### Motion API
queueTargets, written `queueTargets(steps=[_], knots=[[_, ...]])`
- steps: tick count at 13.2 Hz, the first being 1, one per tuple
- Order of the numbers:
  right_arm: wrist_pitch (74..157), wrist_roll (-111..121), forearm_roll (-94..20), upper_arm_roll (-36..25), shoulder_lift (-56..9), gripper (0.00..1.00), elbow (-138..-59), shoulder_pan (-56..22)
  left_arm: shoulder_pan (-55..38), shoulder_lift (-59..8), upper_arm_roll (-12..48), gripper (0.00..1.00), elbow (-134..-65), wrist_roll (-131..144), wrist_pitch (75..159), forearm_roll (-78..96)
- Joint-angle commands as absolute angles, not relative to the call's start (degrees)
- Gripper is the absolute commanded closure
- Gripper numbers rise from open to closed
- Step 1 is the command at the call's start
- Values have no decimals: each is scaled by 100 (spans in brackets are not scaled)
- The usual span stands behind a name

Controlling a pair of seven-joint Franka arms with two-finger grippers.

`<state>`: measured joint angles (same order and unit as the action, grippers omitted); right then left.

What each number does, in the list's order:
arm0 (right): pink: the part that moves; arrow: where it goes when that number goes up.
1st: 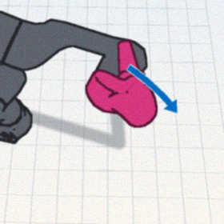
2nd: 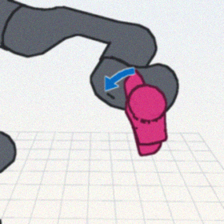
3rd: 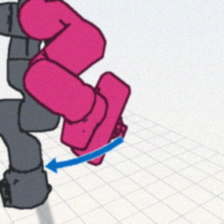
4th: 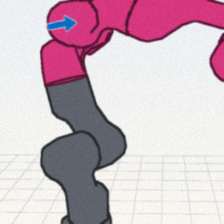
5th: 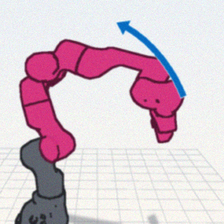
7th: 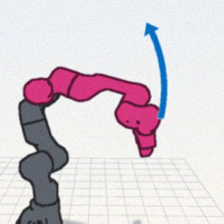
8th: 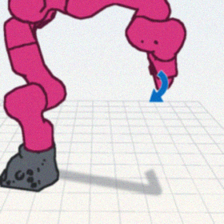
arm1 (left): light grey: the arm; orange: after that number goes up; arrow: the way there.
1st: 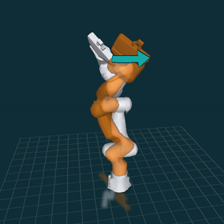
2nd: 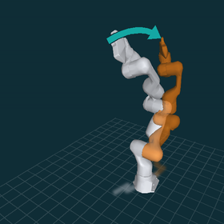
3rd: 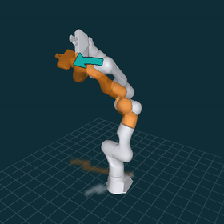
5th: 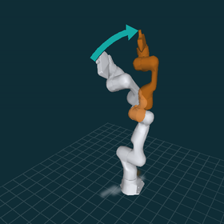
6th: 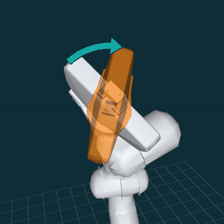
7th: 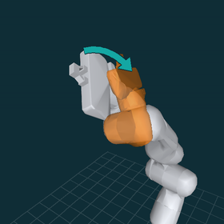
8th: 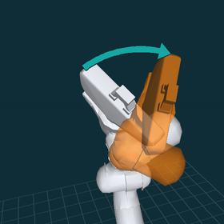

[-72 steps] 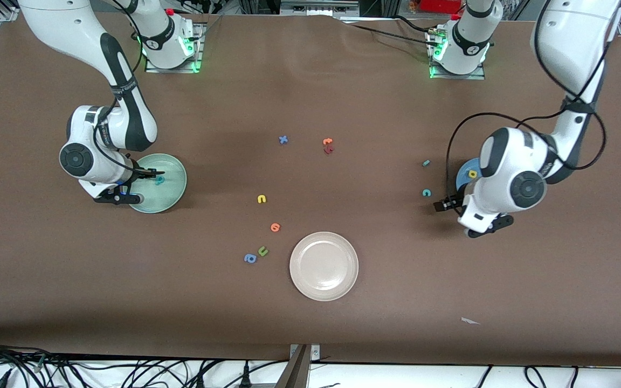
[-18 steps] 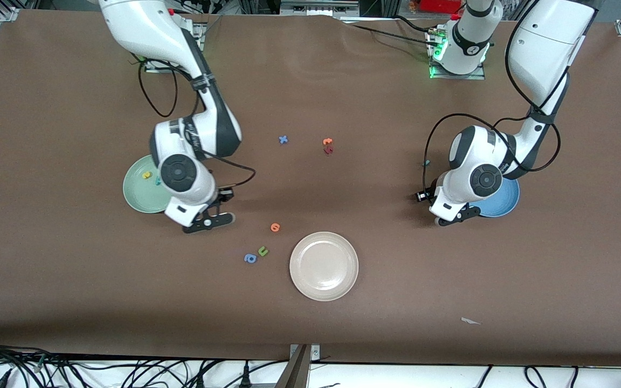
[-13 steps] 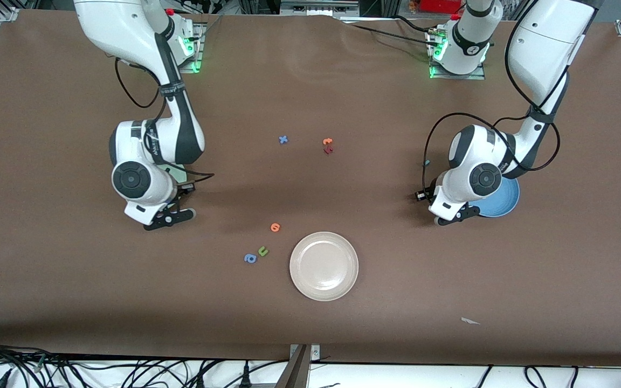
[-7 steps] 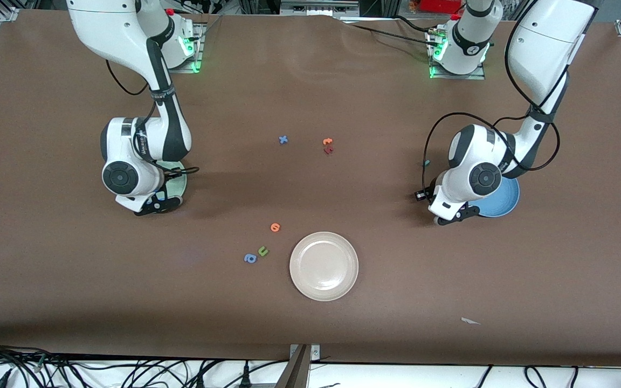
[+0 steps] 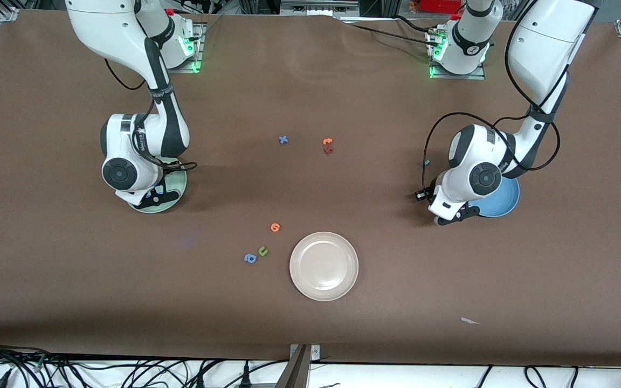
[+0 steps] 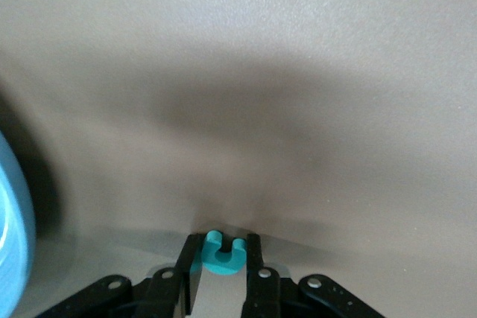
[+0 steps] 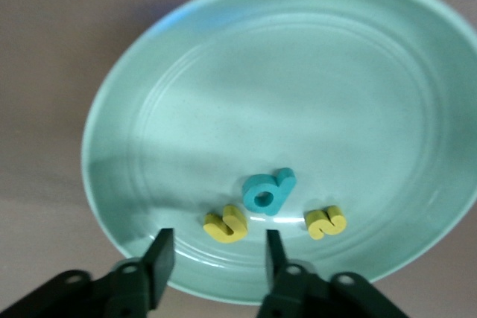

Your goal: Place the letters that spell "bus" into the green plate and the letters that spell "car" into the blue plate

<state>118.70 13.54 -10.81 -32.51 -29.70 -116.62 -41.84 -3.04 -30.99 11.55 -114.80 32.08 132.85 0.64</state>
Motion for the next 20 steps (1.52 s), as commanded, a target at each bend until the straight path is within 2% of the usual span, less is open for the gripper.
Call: queueTargets(steps=[1,3,6,9,12,14,16,18,20], knots=[[11585,1057,-1143,-3322,-2558,0,-11524,-4236,-141,-2717,1178,83,-11610,3050,13263,141],[11366,941,-1116,-3313,-2514,0,-11129,-4254,-106,-2506,1178,83,-11602,2989,13106,141],[10445,897,-1107,-3331,-2531,0,-10233,-4210,254,-2093,1187,83,-11584,2489,12580,141],[10318,905,-1064,-3331,-2575,0,-9888,-4157,824,-1907,1178,83,-11558,1743,12068,141],[10266,914,-1063,-3348,-2566,0,-9774,-4123,1615,-2038,1160,83,-11584,759,12015,71],[9925,897,-1063,-3401,-2557,0,-9380,-4034,1976,-2223,1151,82,-11584,336,12015,26],[9870,888,-1046,-3367,-2479,0,-9238,-4043,2100,-2416,1143,81,-11584,264,12023,-113],[9870,896,-1028,-3340,-2260,0,-9229,-3930,2109,-2627,1134,75,-11584,272,12076,-132],[9809,757,-994,-2929,-1883,0,-9229,-3571,2109,-2716,1134,75,-11584,281,12085,-132]])
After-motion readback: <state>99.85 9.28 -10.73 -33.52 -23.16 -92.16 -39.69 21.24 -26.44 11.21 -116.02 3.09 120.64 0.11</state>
